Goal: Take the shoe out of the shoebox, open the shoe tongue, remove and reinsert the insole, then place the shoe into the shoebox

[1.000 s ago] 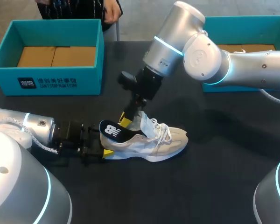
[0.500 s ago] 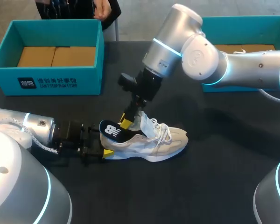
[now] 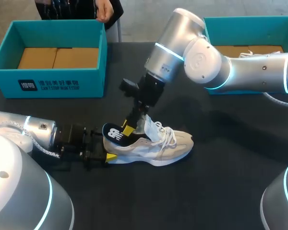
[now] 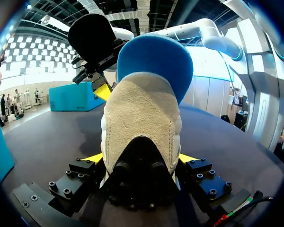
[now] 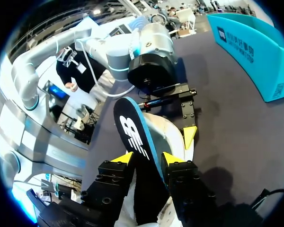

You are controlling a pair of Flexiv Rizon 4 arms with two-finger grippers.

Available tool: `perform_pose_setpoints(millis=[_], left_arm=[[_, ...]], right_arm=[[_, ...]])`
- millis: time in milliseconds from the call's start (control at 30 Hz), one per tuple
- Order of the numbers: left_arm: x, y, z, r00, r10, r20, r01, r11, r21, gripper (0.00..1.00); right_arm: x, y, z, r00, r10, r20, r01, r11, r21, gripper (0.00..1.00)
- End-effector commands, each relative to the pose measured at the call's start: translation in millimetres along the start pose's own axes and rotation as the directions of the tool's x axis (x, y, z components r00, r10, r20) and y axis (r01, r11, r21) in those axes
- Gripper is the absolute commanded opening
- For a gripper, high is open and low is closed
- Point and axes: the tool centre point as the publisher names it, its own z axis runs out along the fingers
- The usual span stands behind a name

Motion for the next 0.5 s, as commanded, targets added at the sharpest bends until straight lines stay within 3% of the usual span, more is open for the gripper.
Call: perform_pose_setpoints(millis=[33,500], left_arm=[[1.6,2,1,1.0,0.001,0.004,-0.001,1.0,-0.001,0.0],[1.6,2,1,1.0,0.001,0.004,-0.001,1.0,-0.001,0.0]], right_arm=[[-3.2,-0.4,8,1.0,-0.006,-0.017,0.006,1.0,-0.009,0.37],[-2.7,-5.3,25,0.998,-0.01,-0.067,0.008,0.999,-0.032,0.33]])
